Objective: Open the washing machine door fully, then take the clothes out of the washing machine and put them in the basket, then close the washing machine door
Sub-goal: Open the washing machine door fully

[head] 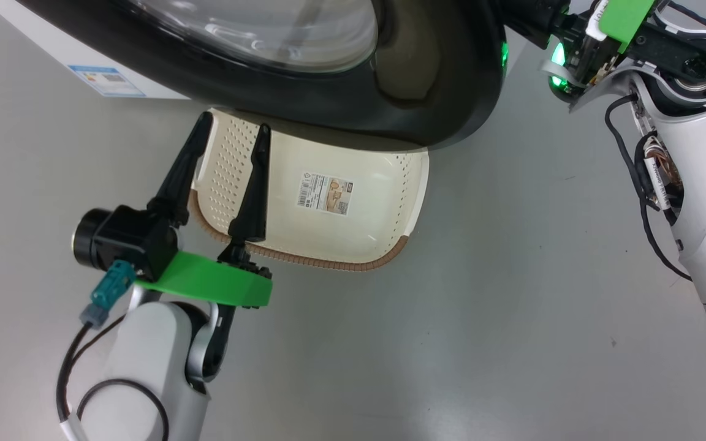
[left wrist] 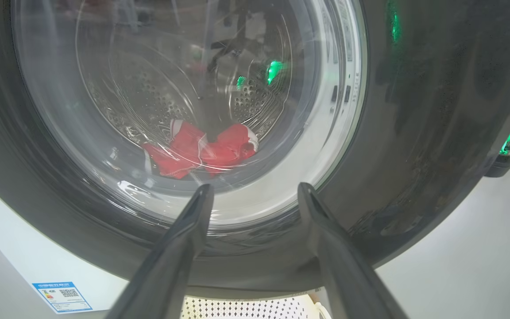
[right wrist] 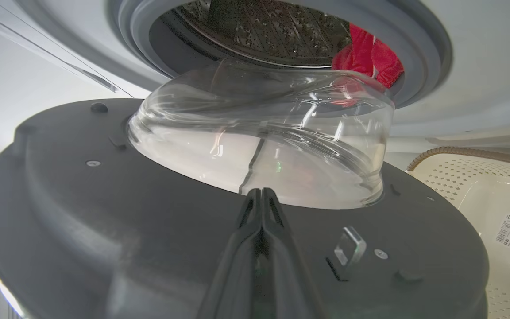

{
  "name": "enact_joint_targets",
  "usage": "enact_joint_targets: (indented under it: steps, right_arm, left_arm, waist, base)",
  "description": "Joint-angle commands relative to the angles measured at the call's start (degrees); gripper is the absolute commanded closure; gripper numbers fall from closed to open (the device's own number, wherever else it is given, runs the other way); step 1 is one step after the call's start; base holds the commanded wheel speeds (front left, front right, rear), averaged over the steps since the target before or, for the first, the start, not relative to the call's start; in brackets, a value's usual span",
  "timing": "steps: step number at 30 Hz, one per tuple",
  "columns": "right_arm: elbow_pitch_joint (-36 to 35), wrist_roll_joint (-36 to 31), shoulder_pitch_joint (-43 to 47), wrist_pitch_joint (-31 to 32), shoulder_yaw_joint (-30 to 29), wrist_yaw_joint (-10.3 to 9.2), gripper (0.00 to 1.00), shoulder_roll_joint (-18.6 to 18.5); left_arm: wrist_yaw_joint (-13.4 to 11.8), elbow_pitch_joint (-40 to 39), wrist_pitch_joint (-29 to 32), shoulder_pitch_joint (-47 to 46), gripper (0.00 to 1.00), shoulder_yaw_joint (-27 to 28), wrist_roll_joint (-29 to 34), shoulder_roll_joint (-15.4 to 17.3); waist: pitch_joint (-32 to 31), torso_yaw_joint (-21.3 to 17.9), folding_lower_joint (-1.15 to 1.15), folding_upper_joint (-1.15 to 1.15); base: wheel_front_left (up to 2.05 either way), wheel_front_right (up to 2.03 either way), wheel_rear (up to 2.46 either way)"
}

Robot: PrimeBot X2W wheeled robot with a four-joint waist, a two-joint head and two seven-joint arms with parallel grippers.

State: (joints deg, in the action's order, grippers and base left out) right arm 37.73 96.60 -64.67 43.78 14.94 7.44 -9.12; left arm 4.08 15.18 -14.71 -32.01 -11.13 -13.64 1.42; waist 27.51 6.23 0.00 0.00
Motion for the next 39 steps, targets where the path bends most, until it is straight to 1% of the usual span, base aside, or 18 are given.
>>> enact_joint_targets:
  steps: [1, 9, 12, 13, 14, 15, 18, 21, 24, 27, 31, 32, 34, 39]
  right_arm:
    - [-2.0, -0.5, 1.3, 0.6, 0.5, 0.05, 1.0, 1.3]
    - [-1.9, -1.2, 3.1, 1.6, 1.3, 0.05, 1.0, 1.6]
    - [-1.9, -2.4, 3.7, 1.0, 1.9, 0.05, 1.0, 1.4]
    - [-1.8, -4.6, 3.9, -1.5, 2.2, 0.05, 0.95, 1.1]
    - [-1.7, -5.9, 4.0, -2.7, 2.7, 0.05, 0.53, 1.0]
    - [-1.8, -7.4, 4.1, -3.9, 3.4, 0.05, 0.0, 0.8]
    - [-2.4, -11.8, 4.7, -8.3, 5.0, 0.05, 0.0, 0.3]
    - [-4.0, -17.2, 5.7, -14.9, 6.9, 0.05, 0.0, -0.8]
    - [-5.7, -23.4, 6.7, -22.0, 9.9, 0.05, 0.0, -2.7]
    - [-6.4, -28.1, 7.6, -28.4, 12.6, 0.05, 0.0, -4.3]
    - [-6.4, -32.5, 8.3, -35.7, 15.4, 0.05, 0.0, -6.2]
    - [-6.4, -32.5, 8.3, -35.7, 15.4, 0.05, 0.0, -6.2]
    - [-6.1, -34.8, 8.5, -39.3, 16.6, 0.05, 0.0, -7.2]
    - [-3.8, -42.7, 8.4, -48.8, 19.2, 0.05, 0.0, -9.5]
  left_arm:
    - [0.3, -1.0, -0.3, 0.2, 0.0, 1.9, 0.6, 1.6]
    - [0.3, -0.1, -0.3, 1.0, 0.0, 2.1, 0.7, 1.9]
    - [0.2, 0.0, -0.3, 1.3, 0.0, 2.3, 0.7, 2.0]
    - [0.1, 0.1, -0.3, 1.4, 0.0, 2.4, 0.6, 2.1]
    - [-0.1, 0.1, -0.3, 1.5, 0.0, 2.5, 0.5, 2.1]
    - [-0.3, 0.1, -0.3, 1.6, 0.0, 2.6, 0.5, 2.1]
    - [-0.6, 0.2, -0.3, 1.8, 0.0, 2.9, 0.1, 2.1]
    - [-0.8, 0.2, -0.3, 1.9, 0.0, 3.1, -0.2, 2.1]
    - [-1.2, 0.1, -0.3, 2.0, 0.0, 3.4, -0.5, 2.1]
    - [-1.4, 0.0, -0.3, 2.1, 0.0, 3.6, -0.7, 2.1]
    - [-1.7, -0.1, -0.3, 2.4, 0.0, 3.9, -0.8, 2.2]
    - [-1.7, -0.1, -0.3, 2.4, 0.0, 3.9, -0.8, 2.2]
    - [-1.9, -0.3, -0.3, 2.6, 0.0, 4.1, -0.8, 2.3]
    - [-2.1, -0.7, -0.3, 3.0, 0.0, 4.5, -0.8, 2.3]
  waist:
    - [-0.7, -0.3, 0.0, 0.0]
    - [-2.7, -0.7, 0.0, 0.0]
    - [-3.1, -0.8, 0.0, 0.0]
    - [-3.4, -0.9, 0.0, 0.0]
    - [-3.4, -0.9, 0.0, 0.0]
    - [-3.4, -1.0, 0.0, 0.0]
    - [-3.4, -1.2, 0.0, 0.0]
    - [-3.3, -1.3, 0.0, 0.0]
    - [-3.1, -1.6, 0.0, 0.0]
    - [-3.0, -1.9, 0.0, 0.0]
    - [-3.0, -2.4, 0.0, 0.0]
    - [-3.0, -2.4, 0.0, 0.0]
    - [-3.0, -2.6, 0.0, 0.0]
    - [-3.3, -3.1, 0.0, 0.0]
  base:
    - [0.0, 0.0, 0.0]
    - [0.0, 0.0, 0.0]
    - [0.0, 0.0, 0.0]
    - [0.0, 0.0, 0.0]
    - [0.0, 0.0, 0.0]
    - [0.0, 0.0, 0.0]
    - [0.0, 0.0, 0.0]
    - [0.0, 0.0, 0.0]
    - [0.0, 0.0, 0.0]
    - [0.0, 0.0, 0.0]
    - [0.0, 0.0, 0.0]
    - [0.0, 0.0, 0.0]
    - [0.0, 0.0, 0.0]
    - [0.0, 0.0, 0.0]
